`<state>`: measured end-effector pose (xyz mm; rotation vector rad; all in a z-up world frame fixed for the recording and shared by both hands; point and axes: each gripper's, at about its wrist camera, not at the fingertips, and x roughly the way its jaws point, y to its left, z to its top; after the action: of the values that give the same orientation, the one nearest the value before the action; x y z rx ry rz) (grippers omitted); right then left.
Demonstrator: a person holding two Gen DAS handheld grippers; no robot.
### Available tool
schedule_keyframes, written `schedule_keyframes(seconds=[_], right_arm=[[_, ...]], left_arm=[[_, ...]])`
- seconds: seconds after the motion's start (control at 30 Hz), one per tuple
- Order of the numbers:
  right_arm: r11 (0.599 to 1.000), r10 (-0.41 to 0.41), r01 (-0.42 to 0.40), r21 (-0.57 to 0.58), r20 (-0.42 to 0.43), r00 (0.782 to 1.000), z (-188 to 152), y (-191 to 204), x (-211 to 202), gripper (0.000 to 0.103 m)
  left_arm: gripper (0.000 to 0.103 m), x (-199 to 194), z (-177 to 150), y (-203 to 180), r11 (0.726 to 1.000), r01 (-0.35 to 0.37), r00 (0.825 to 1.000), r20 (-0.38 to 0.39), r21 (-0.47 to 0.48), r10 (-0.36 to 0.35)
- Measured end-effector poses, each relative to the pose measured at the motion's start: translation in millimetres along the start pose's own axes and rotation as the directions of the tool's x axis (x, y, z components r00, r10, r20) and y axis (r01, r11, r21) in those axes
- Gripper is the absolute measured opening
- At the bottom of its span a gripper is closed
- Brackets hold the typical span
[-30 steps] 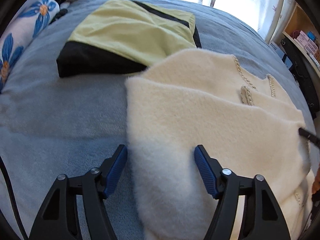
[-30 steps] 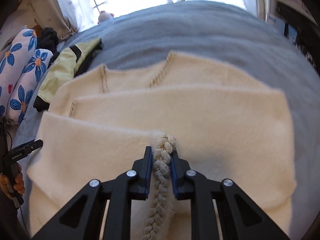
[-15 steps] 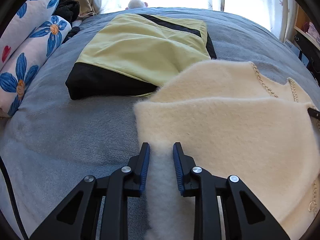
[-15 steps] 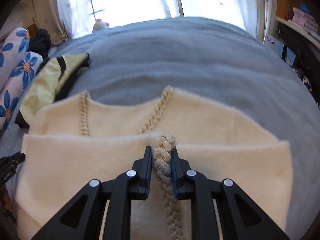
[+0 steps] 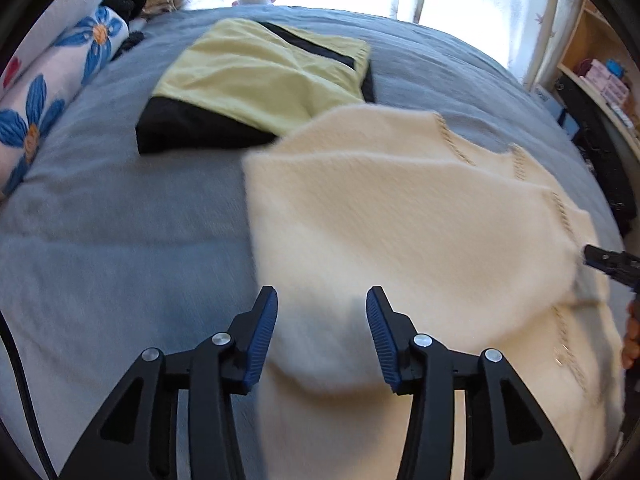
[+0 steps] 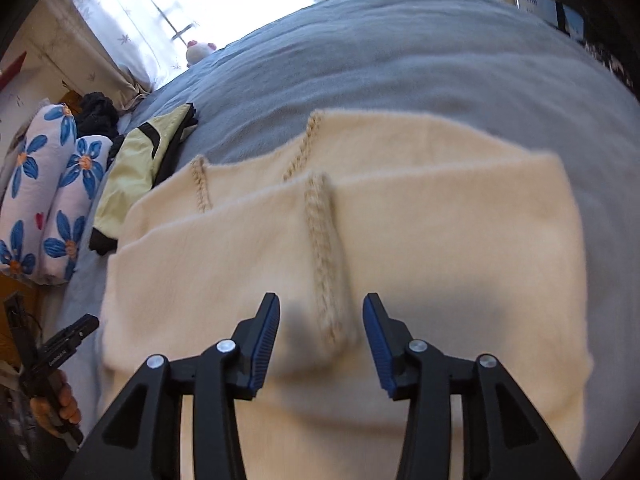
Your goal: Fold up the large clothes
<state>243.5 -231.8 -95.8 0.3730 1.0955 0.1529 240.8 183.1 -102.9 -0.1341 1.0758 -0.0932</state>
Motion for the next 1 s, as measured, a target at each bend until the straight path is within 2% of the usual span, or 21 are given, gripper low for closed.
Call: schedule_keyframes(seconds=[0.17, 0.23, 0.33, 0.4, 0.5, 0.67, 0.77, 0.8, 0.83, 0.87, 0.93, 0.97, 1.0], right_arm=[[0.996, 0.071, -0.069, 0.060, -0.030, 0.997, -20, -7, 5, 0.044], [0.995, 0.075, -0.073, 0.073, -0.019, 0.997, -20, -4, 10, 0.044], [0.988, 0.108, -0.107, 0.115, -0.003, 0.994, -15, -3, 17, 0.044], [0.981, 0.128, -0.127, 0.147, 0.002, 0.992, -13, -3, 21, 0.044], [0.978, 0.130, -0.131, 0.161, 0.020, 0.991, -13, -2, 24, 0.046], [0.969, 0.153, -0.159, 0.190, 0.042, 0.987, -14, -7, 24, 0.045], [0.971, 0.137, -0.143, 0.190, 0.042, 0.990, -14, -6, 25, 0.043], [0.974, 0.126, -0.132, 0.186, 0.043, 0.991, -14, -4, 26, 0.041], [0.979, 0.097, -0.104, 0.177, 0.047, 0.994, -14, -2, 26, 0.037], [0.983, 0.068, -0.075, 0.166, 0.047, 0.997, -15, 0, 26, 0.028], [0.989, 0.037, -0.044, 0.142, 0.053, 0.998, -15, 3, 26, 0.017], [0.991, 0.033, -0.041, 0.130, 0.057, 0.998, -16, 4, 25, 0.011], [0.992, 0.027, -0.035, 0.120, 0.064, 0.998, -17, 7, 22, 0.010]], left_arm=[[0.045, -5, -34, -9, 0.984, 0.162, 0.984, -0.065, -0.078, -0.167], [0.045, 0, -43, -15, 0.966, 0.231, 0.967, -0.085, -0.119, -0.241], [0.045, 8, -49, -19, 0.944, 0.274, 0.954, -0.075, -0.182, -0.291], [0.045, 11, -49, -18, 0.927, 0.300, 0.948, -0.037, -0.224, -0.315], [0.045, 17, -45, -11, 0.914, 0.297, 0.953, 0.021, -0.276, -0.303], [0.044, 20, -41, 2, 0.892, 0.269, 0.963, 0.070, -0.363, -0.261], [0.044, 16, -39, 10, 0.883, 0.256, 0.966, 0.094, -0.394, -0.239], [0.041, 16, -40, 11, 0.878, 0.258, 0.966, 0.095, -0.402, -0.241], [0.034, 17, -40, 11, 0.876, 0.251, 0.968, 0.092, -0.411, -0.235], [0.030, 17, -42, 14, 0.877, 0.238, 0.971, 0.086, -0.417, -0.222], [0.016, 16, -41, 16, 0.888, 0.201, 0.980, 0.068, -0.415, -0.190], [0.015, 13, -40, 18, 0.893, 0.194, 0.981, 0.069, -0.407, -0.182], [0.012, 10, -38, 14, 0.905, 0.176, 0.984, 0.071, -0.386, -0.161]])
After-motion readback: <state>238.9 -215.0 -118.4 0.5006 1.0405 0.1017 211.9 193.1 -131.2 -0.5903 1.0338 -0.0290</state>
